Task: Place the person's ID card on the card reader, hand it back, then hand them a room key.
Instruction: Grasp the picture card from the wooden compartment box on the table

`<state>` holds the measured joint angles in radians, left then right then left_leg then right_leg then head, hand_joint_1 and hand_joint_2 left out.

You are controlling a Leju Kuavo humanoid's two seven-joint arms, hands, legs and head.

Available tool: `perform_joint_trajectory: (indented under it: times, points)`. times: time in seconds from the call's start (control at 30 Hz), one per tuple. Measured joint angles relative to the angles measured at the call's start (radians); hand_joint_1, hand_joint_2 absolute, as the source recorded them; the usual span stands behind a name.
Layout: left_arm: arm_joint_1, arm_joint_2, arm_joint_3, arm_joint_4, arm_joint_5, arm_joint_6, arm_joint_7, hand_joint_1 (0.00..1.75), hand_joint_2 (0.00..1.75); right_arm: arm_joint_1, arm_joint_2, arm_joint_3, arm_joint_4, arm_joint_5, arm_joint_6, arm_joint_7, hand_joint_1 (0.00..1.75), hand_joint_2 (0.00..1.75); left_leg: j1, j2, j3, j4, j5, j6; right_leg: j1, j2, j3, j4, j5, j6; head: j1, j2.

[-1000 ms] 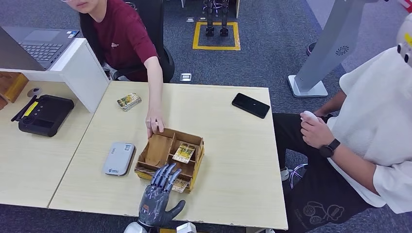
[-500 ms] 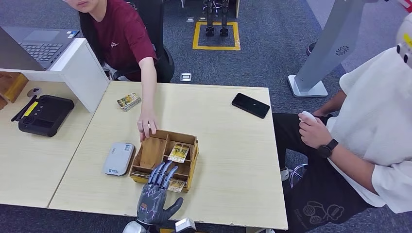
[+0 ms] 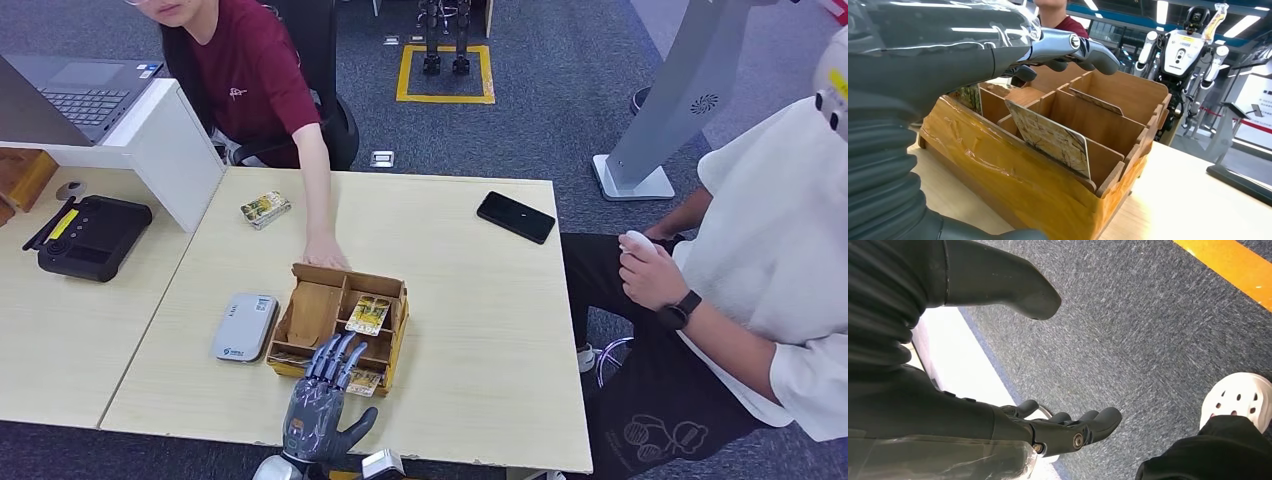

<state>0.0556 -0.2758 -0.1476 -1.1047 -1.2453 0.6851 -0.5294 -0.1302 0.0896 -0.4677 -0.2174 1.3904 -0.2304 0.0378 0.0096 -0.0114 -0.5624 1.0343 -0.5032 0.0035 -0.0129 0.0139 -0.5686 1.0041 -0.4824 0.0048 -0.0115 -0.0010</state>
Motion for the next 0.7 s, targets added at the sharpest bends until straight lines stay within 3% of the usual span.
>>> perform_joint_trajectory:
  times: [0.27, 0.7]
  points:
    - [0.0, 0.0, 0.0, 0.0, 0.033, 0.0, -0.034, 0.0, 1.75, 0.0, 0.0, 0.0, 0.0, -0.005, 0.0, 0.0, 0.0, 1.75, 0.0, 0.0, 0.0, 0.0, 0.0, 0.0, 0.0, 0.0, 0.0, 0.0, 0.0, 0.0, 0.0, 0.0]
    - [-0.001, 0.004, 0.0, -0.013, -0.035, 0.0, 0.005, 0.0, 1.75, 0.0, 0.0, 0.002, 0.0, -0.01, 0.0, 0.004, 0.0, 1.75, 0.0, 0.0, 0.0, 0.0, 0.0, 0.0, 0.0, 0.0, 0.0, 0.0, 0.0, 0.0, 0.0, 0.0]
